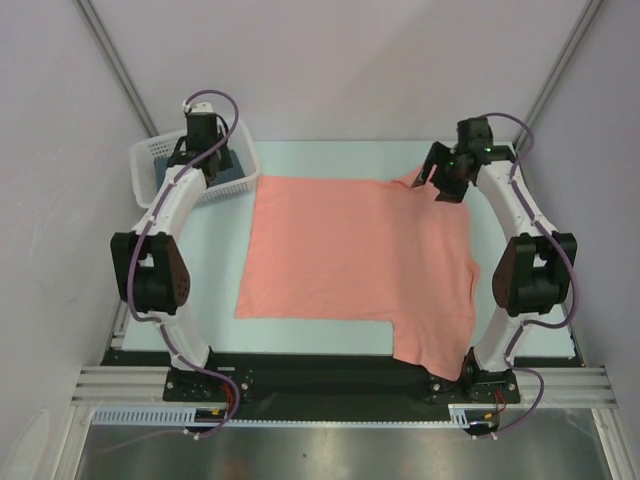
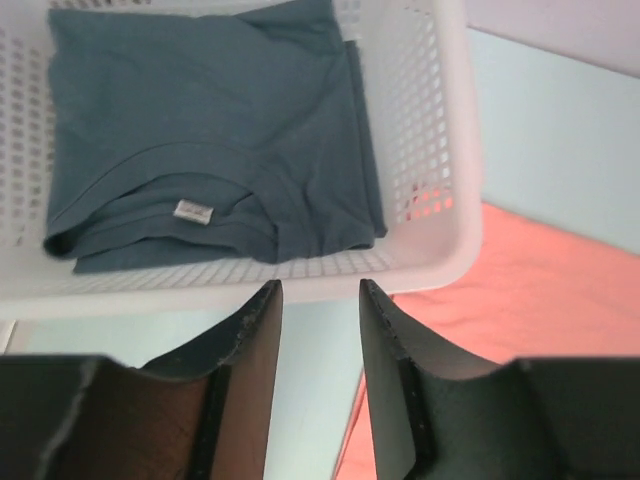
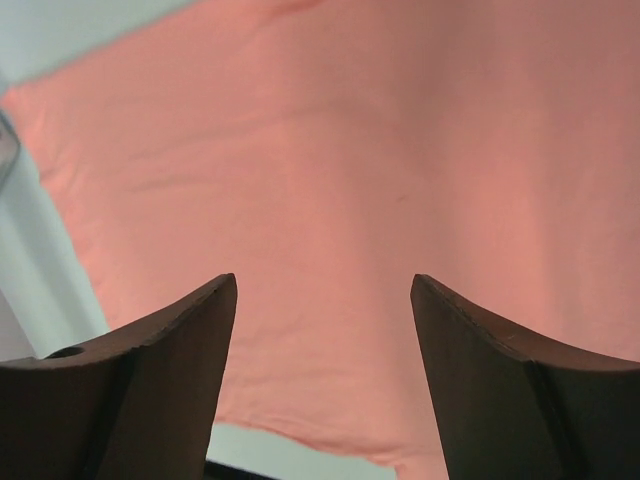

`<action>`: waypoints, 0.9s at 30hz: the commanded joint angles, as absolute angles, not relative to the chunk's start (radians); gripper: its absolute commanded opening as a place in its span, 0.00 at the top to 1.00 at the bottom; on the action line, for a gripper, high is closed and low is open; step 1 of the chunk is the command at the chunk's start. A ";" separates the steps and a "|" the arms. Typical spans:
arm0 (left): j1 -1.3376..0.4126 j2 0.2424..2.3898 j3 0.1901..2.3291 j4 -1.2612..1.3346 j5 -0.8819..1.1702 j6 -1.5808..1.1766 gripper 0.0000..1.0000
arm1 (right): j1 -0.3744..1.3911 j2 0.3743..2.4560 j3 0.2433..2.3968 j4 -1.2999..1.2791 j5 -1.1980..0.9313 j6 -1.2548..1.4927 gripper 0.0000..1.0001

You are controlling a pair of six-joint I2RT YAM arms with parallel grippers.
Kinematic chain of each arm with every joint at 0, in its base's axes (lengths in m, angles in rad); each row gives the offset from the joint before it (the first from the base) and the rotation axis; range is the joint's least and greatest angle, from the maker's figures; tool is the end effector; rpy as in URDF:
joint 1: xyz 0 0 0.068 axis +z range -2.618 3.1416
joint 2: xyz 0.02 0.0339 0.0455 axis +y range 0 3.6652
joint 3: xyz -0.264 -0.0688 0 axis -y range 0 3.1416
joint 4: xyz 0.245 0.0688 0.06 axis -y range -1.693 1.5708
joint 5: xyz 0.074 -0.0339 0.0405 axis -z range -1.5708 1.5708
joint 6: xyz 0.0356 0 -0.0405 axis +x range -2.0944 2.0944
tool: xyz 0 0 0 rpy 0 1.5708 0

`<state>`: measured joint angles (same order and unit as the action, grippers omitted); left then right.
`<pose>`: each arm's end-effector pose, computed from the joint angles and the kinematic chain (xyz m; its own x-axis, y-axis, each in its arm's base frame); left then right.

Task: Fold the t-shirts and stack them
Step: Flatten the tshirt out

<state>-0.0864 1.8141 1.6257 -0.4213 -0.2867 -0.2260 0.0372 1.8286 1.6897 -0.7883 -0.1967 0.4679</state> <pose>0.4234 -0.0266 0.3209 -0.5228 -0.1705 -0.8353 -0.2723 0.9619 -0.0259 0.4031 0.0220 0.3072 -0.7828 0.4135 -0.4651 0.2234 0.8842 0.4102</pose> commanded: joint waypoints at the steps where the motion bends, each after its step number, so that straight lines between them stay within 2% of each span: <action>1: -0.094 1.888 1.724 -0.383 -0.086 -0.302 0.62 | 0.110 1.760 1.631 -0.778 -0.225 0.440 0.23; 2: -0.095 1.919 1.759 -0.382 -0.049 -0.305 0.64 | 0.118 1.738 1.593 -0.779 -0.233 0.439 0.23; 3: -0.095 1.977 1.790 -0.371 -0.008 -0.311 0.71 | 0.118 1.727 1.577 -0.788 -0.239 0.439 0.23; 4: -0.095 1.996 1.819 -0.329 0.097 -0.316 0.73 | 0.121 1.717 1.559 -0.793 -0.254 0.446 0.23; 10: -0.124 2.129 1.850 -0.226 0.202 -0.377 0.73 | 0.112 1.637 1.491 -0.831 -0.233 0.431 0.23; 13: -0.144 2.210 1.937 -0.270 0.184 -0.361 0.72 | 0.106 1.626 1.488 -0.842 -0.227 0.423 0.22; 17: -0.152 2.258 1.939 -0.238 0.199 -0.367 0.71 | 0.106 1.631 1.483 -0.847 -0.232 0.431 0.23; 22: -0.138 2.287 1.959 -0.339 0.040 -0.373 0.71 | 0.104 1.629 1.447 -0.853 -0.229 0.497 0.22; 27: -0.092 2.286 1.991 -0.389 0.003 -0.325 0.71 | 0.069 1.624 1.378 -0.891 -0.153 0.555 0.22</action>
<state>-0.1444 2.2929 1.9282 -0.3428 0.0837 -0.3573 0.0975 1.6611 1.4109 -0.8471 -0.2100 0.5003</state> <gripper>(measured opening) 0.292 0.781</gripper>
